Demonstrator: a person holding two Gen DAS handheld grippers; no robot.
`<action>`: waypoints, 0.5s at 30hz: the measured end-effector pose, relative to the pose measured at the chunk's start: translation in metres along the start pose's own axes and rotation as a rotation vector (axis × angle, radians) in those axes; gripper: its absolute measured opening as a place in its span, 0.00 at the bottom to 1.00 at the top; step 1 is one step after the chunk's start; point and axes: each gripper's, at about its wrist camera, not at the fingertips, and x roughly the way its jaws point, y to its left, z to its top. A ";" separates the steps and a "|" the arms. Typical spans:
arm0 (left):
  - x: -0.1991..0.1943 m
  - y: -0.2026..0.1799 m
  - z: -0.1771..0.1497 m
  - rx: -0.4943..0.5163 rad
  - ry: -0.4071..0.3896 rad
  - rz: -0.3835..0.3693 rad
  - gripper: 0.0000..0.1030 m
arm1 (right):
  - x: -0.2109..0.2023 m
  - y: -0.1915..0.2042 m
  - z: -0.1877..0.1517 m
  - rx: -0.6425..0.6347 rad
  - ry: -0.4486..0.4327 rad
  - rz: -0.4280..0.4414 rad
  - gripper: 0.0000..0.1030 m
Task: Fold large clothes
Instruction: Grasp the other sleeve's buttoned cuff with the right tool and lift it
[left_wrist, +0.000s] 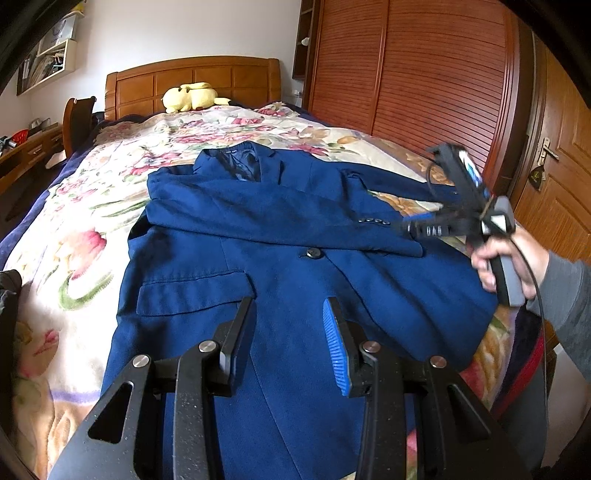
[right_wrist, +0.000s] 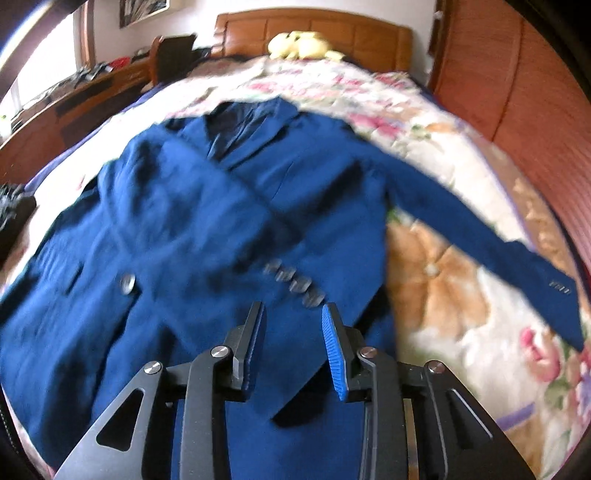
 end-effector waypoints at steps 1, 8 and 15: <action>0.000 0.000 0.000 0.000 0.000 0.000 0.37 | 0.005 0.001 -0.005 -0.006 0.018 0.005 0.31; 0.005 0.002 -0.003 -0.011 0.009 0.020 0.37 | -0.009 -0.025 -0.003 -0.018 -0.008 -0.001 0.31; 0.008 -0.002 -0.001 -0.017 0.000 0.027 0.37 | -0.039 -0.097 -0.003 -0.011 -0.048 -0.163 0.38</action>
